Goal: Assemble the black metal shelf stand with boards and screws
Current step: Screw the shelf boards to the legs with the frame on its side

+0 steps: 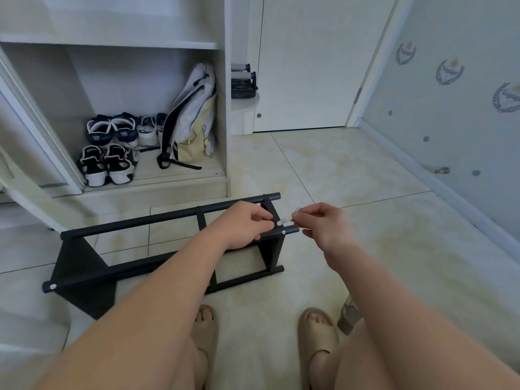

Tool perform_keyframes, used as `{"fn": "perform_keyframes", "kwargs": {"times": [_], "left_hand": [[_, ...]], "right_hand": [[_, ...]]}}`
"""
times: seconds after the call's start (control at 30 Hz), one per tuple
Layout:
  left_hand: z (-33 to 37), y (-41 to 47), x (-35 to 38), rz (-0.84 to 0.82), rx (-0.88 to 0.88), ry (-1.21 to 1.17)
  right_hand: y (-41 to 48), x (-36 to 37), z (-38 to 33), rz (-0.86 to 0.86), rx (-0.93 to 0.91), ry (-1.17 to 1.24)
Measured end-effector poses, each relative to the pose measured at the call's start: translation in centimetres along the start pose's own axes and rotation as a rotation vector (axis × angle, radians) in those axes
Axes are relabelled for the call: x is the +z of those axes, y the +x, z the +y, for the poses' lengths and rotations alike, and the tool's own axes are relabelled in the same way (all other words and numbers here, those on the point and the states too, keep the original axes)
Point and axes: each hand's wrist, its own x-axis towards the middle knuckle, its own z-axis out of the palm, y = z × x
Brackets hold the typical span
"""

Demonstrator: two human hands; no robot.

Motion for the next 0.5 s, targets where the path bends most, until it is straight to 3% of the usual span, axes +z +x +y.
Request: {"fn": "perform_keyframes", "kwargs": {"times": [0.4,0.5], "left_hand": [[0.2,3.5,0.0,-0.040,0.038,-0.005],[0.1,4.3,0.2,-0.071,0.009,0.038]], "right_hand": [[2.4,-0.1,1.6,-0.148,0.119,-0.037],[3.0,-0.2,2.3,-0.184,0.165,-0.165]]}}
